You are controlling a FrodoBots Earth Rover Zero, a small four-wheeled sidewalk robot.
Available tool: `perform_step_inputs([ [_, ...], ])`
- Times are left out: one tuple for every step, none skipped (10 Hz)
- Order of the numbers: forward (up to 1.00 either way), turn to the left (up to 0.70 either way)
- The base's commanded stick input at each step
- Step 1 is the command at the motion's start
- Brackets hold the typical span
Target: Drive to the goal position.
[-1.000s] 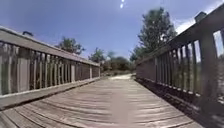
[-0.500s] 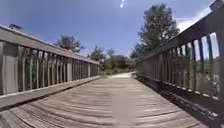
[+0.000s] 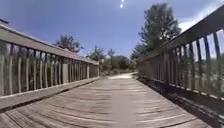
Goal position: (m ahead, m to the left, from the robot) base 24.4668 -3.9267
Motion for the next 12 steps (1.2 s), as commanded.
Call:
perform_step_inputs([
  [0.50, 0.00],
  [0.50, 0.00],
  [0.50, 0.00],
  [0.50, 0.00],
  [0.50, 0.00],
  [0.50, 0.00],
  [0.50, 0.00],
  [0.50, 0.00],
  [0.50, 0.00],
  [0.50, -0.01],
  [0.50, -0.08],
  [0.50, -0.15],
])
